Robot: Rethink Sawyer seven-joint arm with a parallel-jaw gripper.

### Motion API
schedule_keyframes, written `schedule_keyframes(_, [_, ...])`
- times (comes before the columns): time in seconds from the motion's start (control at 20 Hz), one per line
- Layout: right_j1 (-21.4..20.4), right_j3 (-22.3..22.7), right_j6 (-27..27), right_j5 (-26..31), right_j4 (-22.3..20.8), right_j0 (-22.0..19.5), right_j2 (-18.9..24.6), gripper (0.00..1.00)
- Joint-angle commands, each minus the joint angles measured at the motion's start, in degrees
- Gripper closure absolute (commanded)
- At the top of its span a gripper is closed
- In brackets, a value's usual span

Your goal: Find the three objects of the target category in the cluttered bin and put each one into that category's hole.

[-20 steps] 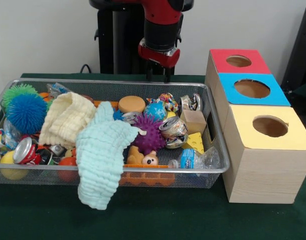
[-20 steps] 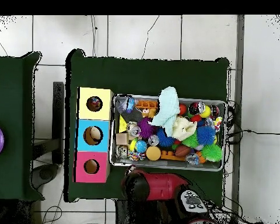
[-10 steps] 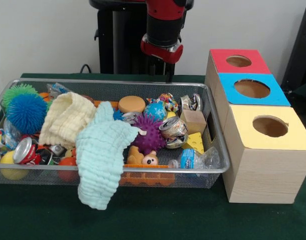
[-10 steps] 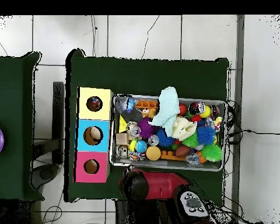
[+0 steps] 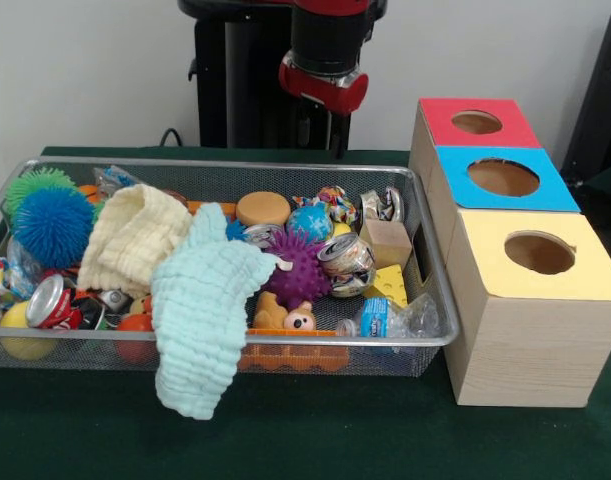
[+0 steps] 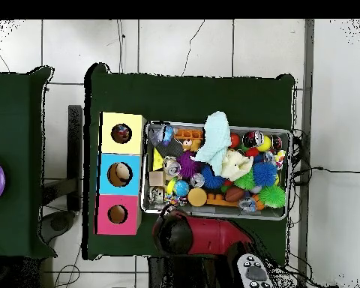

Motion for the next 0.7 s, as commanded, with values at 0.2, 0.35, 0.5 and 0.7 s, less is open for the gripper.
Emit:
schedule_keyframes(0.2, [-2.0,-0.6,4.2,1.6,4.2,-1.8,5.4,0.00])
schedule_keyframes(0.35, [-2.6,-0.4,3.9,2.1,4.4,-1.7,5.2,0.00])
schedule_keyframes(0.5, [-2.4,-2.2,2.8,2.4,3.4,-0.9,4.2,0.00])
schedule_keyframes(0.7, [-1.3,-5.3,0.5,3.8,2.5,-1.6,4.4,0.00])
